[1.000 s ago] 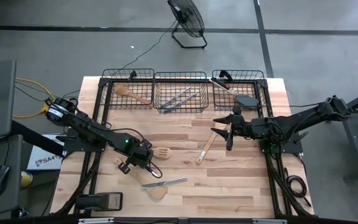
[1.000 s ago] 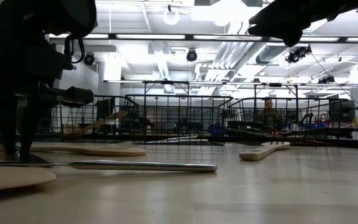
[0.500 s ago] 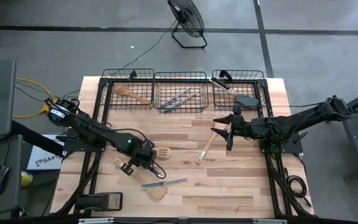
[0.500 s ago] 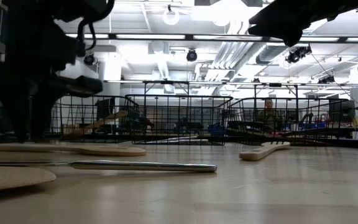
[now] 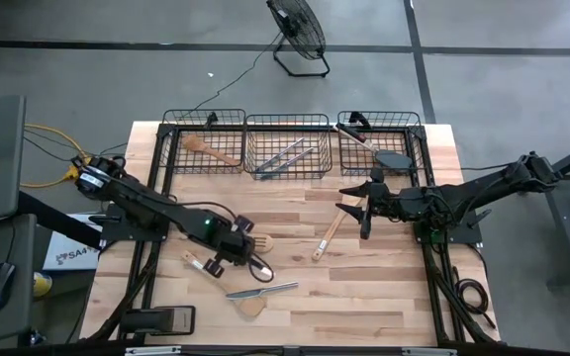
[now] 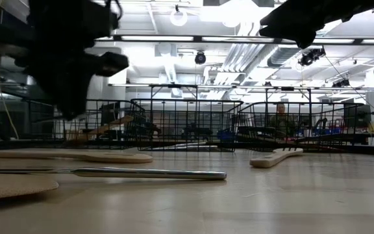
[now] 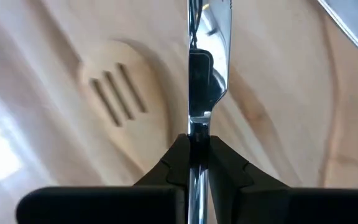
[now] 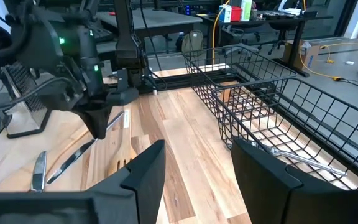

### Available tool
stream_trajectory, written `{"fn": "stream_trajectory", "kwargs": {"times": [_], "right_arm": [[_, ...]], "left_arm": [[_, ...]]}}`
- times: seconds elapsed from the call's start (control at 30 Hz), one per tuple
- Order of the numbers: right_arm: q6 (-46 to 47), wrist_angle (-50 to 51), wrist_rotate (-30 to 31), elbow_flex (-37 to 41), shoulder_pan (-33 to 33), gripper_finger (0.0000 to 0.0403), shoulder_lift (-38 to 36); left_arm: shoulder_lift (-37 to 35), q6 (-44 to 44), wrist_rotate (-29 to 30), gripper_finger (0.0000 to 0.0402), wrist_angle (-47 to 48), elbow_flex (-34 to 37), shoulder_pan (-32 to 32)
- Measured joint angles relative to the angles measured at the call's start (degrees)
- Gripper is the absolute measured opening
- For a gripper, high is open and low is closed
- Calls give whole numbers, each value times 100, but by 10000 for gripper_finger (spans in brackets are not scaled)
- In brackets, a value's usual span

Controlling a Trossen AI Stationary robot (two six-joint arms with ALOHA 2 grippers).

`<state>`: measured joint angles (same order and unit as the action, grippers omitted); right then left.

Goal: Pick & Place Kitchen Items
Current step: Put the silver table knife into the middle mesh basket

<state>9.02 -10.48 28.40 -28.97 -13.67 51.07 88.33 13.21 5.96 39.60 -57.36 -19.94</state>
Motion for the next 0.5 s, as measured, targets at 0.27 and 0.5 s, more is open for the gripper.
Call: {"fn": "stream_trajectory", "kwargs": {"times": [0.27, 0.5], "right_arm": [[0, 0, -2, 0, 0, 176, 0], [0, 0, -2, 0, 0, 176, 0]], "left_arm": [[-2, -16, 384, 25, 34, -361, 567], [-6, 99, 432, 25, 45, -716, 1076]]}}
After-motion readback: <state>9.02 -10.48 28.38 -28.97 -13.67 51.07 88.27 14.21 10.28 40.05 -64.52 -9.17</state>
